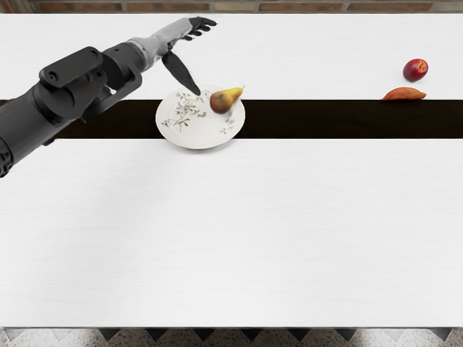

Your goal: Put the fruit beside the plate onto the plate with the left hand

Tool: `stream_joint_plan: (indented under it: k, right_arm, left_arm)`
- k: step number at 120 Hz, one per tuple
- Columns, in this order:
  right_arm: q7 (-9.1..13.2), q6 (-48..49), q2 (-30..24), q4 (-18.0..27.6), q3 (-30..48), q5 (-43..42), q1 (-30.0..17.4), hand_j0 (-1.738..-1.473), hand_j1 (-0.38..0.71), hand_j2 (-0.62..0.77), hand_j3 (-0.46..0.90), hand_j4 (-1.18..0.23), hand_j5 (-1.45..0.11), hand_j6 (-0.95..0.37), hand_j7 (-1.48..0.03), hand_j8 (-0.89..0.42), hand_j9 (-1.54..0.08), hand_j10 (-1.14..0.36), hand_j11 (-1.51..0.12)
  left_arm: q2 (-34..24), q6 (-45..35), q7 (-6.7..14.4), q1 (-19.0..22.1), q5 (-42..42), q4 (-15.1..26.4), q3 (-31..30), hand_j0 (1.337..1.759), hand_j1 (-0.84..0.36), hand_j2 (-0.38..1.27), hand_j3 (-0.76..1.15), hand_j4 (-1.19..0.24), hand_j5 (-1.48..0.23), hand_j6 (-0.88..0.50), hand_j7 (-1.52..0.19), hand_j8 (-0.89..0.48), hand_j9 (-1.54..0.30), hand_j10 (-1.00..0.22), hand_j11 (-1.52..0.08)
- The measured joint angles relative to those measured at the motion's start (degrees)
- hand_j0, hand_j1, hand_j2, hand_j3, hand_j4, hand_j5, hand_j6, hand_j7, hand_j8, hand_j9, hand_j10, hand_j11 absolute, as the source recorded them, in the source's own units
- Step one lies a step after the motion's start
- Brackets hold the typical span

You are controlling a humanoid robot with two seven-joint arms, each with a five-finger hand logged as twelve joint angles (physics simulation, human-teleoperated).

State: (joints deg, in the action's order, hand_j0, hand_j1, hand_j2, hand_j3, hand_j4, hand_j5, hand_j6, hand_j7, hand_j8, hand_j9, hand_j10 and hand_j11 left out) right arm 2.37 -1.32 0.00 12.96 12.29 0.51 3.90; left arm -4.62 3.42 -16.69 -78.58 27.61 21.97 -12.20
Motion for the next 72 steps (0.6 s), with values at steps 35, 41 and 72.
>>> stream_joint_plan:
  k: [35,41,72]
  right_arm:
    - [0.0,0.0,0.0,0.1,0.1,0.0,-0.1,-1.658,-0.31,-0.01,0.0,-0.03,-0.04,-0.03,-0.04,-0.03,-0.04,-0.03,-0.04]
    - [0.0,0.0,0.0,0.1,0.1,0.0,-0.1,-1.658,-0.31,-0.01,0.0,-0.03,-0.04,-0.03,-0.04,-0.03,-0.04,-0.03,-0.04]
    - [0.0,0.0,0.0,0.1,0.1,0.2,-0.7,-1.658,-0.31,-0.01,0.0,-0.03,-0.04,-0.03,-0.04,-0.03,-0.04,-0.03,-0.04]
  left_arm:
    - [-26.9,5.1,6.2,2.9,-18.9,37.2,1.1,1.658,0.31,0.01,0.0,-0.04,-0.05,-0.03,-0.05,-0.03,-0.04,-0.03,-0.04]
    - [-31.1,8.5,7.9,3.5,-22.4,42.2,1.3,1.658,0.32,0.01,0.0,-0.03,-0.04,-0.03,-0.04,-0.03,-0.03,-0.03,-0.04]
    - [-49.5,28.4,12.9,7.0,-38.5,57.5,1.9,1.658,0.34,0.0,0.0,-0.01,-0.01,-0.01,-0.01,-0.01,-0.01,-0.01,-0.01]
